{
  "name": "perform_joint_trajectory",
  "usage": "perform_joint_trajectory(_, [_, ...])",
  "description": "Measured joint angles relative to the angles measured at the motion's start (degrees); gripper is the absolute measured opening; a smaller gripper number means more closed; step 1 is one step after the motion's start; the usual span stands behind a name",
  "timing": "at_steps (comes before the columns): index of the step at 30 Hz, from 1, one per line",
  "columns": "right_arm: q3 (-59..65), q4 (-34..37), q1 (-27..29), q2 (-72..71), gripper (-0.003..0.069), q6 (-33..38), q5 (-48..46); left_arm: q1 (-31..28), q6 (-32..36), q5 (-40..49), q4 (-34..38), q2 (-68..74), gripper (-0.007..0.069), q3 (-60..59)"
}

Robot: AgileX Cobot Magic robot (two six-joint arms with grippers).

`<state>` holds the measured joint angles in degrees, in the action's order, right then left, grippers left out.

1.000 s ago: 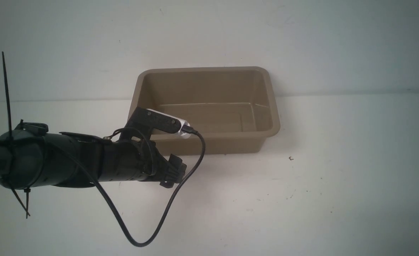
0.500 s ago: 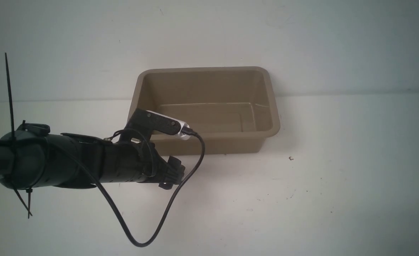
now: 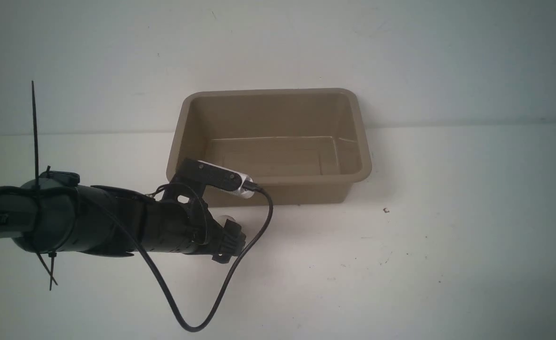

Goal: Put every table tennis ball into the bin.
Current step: Use the left arm to clamp the table tennis ball closest to it

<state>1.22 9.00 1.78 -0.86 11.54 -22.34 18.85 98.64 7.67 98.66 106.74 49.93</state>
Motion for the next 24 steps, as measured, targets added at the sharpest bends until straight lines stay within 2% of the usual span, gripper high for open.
perform_joint_trajectory(3, [0.0, 0.0, 0.0, 0.0, 0.0525, 0.0, 0.0, 0.0, 0.0, 0.09, 0.0, 0.43, 0.0561, 0.0])
perform_joint_trajectory(7, [0.0, 0.0, 0.0, 0.0, 0.0525, 0.06, 0.0, 0.0, 0.0, 0.49, 0.0, 0.99, 0.0514, 0.31])
perform_joint_trajectory(11, [0.0, 0.0, 0.0, 0.0, 0.0525, 0.06, 0.0, 0.0, 0.14, 0.44, 0.0, 1.09, 0.0334, 0.57])
perform_joint_trajectory(12, [0.0, 0.0, 0.0, 0.0, 0.0525, 0.06, 0.0, 0.0, 0.43, 0.44, 0.0, 1.14, 0.0318, 0.57])
perform_joint_trajectory(24, [0.0, 0.0, 0.0, 0.0, 0.0525, 0.17, 0.0, 0.0, 2.61, 3.05, 0.0, 1.04, 0.0322, 0.57])
